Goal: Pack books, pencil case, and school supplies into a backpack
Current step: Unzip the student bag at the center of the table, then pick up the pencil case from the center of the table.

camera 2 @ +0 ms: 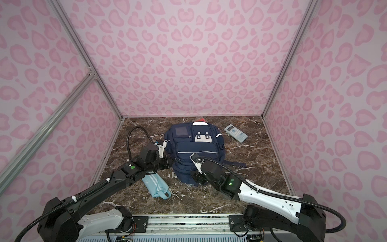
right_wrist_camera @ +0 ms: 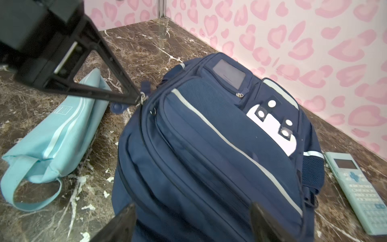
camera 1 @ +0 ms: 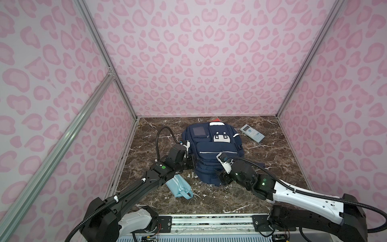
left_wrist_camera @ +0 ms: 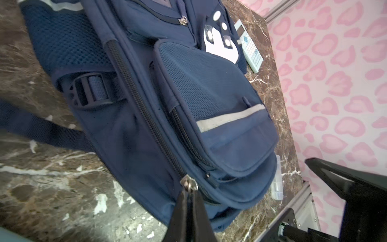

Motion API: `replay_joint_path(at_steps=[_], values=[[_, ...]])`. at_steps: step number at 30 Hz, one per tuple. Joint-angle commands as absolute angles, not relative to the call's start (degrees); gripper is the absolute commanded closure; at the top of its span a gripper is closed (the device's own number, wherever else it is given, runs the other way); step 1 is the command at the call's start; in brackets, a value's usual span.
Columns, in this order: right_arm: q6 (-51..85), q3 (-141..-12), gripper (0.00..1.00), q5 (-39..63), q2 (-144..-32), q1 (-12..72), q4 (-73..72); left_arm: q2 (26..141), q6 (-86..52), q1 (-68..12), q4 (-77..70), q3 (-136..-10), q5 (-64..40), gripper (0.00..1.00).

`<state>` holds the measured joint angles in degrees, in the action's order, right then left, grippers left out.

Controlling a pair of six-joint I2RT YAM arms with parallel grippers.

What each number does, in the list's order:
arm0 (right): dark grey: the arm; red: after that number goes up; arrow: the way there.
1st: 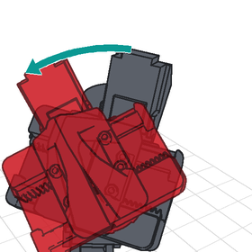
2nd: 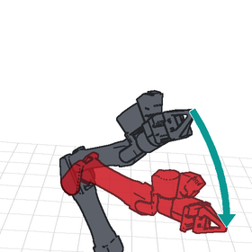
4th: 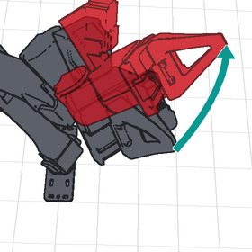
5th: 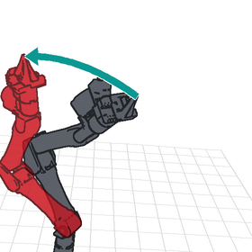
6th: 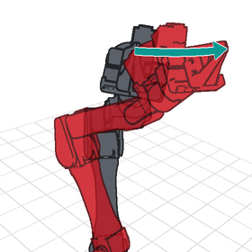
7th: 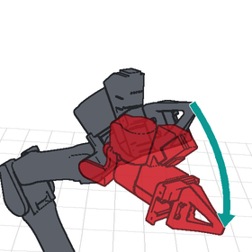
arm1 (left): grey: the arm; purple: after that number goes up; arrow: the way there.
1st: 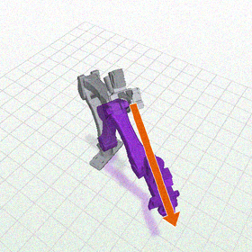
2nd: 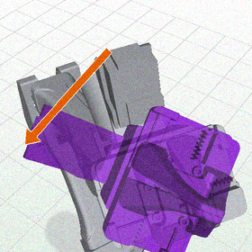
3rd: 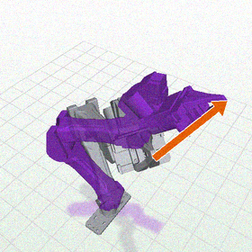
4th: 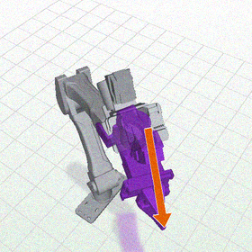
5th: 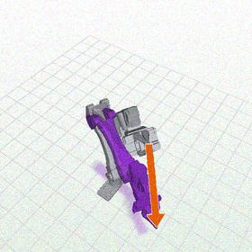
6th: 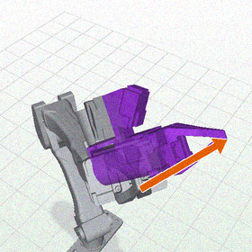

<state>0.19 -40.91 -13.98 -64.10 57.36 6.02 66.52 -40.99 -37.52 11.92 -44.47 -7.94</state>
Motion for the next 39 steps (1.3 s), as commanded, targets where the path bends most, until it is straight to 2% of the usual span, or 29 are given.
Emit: replay_joint_path(at_steps=[1,4,6,8,10,11,14,20,24,29,32,33,35,37,38,39], values=[[-3.9,-43.9,0.14,-13.4,-69.7,58.1,4.1,66.2,-43.2,-39.6,9.4,-45.0,-6.3,0.97],[-6.5,-47.8,0.2,-15.1,-76.5,58.6,5.2,66.4,-43.7,-40.7,9.3,-44.6,-7.1,0.97],[-6.6,-49.9,0.33,-18.4,-80.3,58.5,4.5,66.1,-44.0,-41.0,8.6,-43.8,-7.7,0.97],[-7.0,-53.0,0.68,-20.1,-83.7,58.5,7.0,65.8,-43.6,-41.0,8.7,-42.8,-6.7,0.97],[-6.9,-53.3,0.94,-19.8,-84.1,58.6,7.9,66.4,-40.3,-40.0,10.8,-43.1,-3.5,0.97],[-7.4,-52.3,1.0,-18.5,-83.5,58.5,7.2,67.3,-37.5,-38.4,11.2,-43.3,-2.2,0.97],[-9.0,-49.8,1.0,-13.1,-81.7,58.6,6.8,70.6,-33.6,-31.4,11.2,-43.4,-1.7,0.97],[-13.4,-48.7,1.0,-11.1,-81.4,58.5,10.3,77.8,-32.5,-21.6,6.3,-47.6,-1.2,0.97],[-15.0,-49.1,1.0,-11.1,-81.0,58.3,11.2,83.2,-31.7,-19.4,7.8,-53.6,3.6,0.97],[-15.8,-47.9,1.0,-10.6,-78.1,56.8,11.0,83.2,-31.4,-18.6,8.0,-52.7,10.0,0.97],[-16.0,-47.7,1.0,-8.3,-77.4,55.8,11.4,79.7,-31.5,-18.7,7.1,-49.3,5.9,0.95],[-15.4,-48.6,0.89,-8.1,-77.7,55.9,12.3,78.2,-32.0,-18.9,6.1,-47.8,3.3,0.92],[-11.2,-50.4,0.58,-7.6,-78.9,56.3,12.8,75.4,-32.3,-19.7,5.2,-45.7,-1.7,0.78],[-4.8,-52.3,0.37,-8.0,-79.6,57.3,13.6,73.8,-32.5,-20.4,7.3,-45.6,-3.0,0.62],[-0.3,-52.6,0.07,-8.5,-79.4,57.9,13.3,72.8,-32.8,-20.4,9.2,-45.8,-3.2,0.51],[3.6,-52.3,0.0,-9.3,-78.9,58.5,12.7,71.7,-33.2,-20.5,10.8,-45.9,-2.7,0.44]])
